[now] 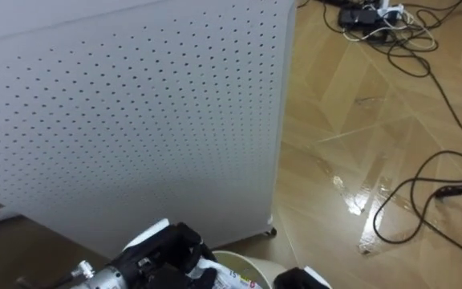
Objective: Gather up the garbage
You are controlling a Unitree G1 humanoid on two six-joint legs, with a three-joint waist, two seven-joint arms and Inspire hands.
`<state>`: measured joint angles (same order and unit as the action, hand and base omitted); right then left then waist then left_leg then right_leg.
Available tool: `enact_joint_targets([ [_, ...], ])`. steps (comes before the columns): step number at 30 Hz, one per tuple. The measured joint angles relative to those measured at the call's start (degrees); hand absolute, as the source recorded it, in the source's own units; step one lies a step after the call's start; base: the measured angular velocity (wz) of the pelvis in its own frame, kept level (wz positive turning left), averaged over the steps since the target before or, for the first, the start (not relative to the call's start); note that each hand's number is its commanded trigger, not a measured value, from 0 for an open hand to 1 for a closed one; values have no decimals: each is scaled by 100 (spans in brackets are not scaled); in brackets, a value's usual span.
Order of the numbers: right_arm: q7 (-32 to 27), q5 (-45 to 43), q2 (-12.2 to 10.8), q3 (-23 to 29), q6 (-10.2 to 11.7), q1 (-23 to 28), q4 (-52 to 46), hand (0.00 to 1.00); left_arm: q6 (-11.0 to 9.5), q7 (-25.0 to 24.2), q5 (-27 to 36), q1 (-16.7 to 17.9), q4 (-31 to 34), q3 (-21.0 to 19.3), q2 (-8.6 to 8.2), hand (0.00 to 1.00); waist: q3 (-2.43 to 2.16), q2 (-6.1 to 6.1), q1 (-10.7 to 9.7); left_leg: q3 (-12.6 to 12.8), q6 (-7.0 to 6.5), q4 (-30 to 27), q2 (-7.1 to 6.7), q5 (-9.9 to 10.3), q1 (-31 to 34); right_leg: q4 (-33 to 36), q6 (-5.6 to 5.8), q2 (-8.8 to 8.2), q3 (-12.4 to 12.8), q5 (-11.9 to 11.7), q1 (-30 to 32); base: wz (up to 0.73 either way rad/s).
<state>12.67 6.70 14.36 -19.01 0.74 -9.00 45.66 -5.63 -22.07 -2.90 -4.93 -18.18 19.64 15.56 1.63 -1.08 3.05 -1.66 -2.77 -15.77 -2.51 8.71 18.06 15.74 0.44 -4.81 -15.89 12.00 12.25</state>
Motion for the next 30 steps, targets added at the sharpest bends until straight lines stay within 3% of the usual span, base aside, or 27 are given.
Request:
enact_joint_targets([
  [2, 4, 0, -51, -2, 2, -44, 144, 100, -1, -11, 0, -1, -69, 40, -36, 100, 11, 23, -4, -18, 0, -5, -7, 0, 50, 8, 0, -3, 6, 0, 39, 5],
  [4, 4, -1, -67, -4, 2, -44, 150, 100, -1, -31, -1, -2, -94, 95, -40, 43, 11, 27, -11, -20, -13, -15, -16, -9, 103, 22, 0, 0, -1, 0, 95, 2],
  [5, 4, -1, -67, -19, 2, -43, 162, 100, -3, -76, 0, -3, -110, 129, -36, 0, 13, 30, -19, -25, -15, -36, -20, -10, 122, 28, 0, -8, 1, 0, 102, 4],
  [16, 5, 2, 169, -107, 1, -55, 158, 100, -69, -145, -165, -25, -431, 205, 52, 0, 35, 64, -21, -20, -15, -168, -16, -10, 293, 56, -1, -13, 45, 0, 206, 0],
  [30, 129, 48, 146, -109, 1, -43, 157, 100, -69, -273, -326, 44, -430, 181, 72, 0, 12, 28, -11, -9, -21, -327, -15, -14, 325, 205, -8, -12, 80, -3, 219, 0],
])
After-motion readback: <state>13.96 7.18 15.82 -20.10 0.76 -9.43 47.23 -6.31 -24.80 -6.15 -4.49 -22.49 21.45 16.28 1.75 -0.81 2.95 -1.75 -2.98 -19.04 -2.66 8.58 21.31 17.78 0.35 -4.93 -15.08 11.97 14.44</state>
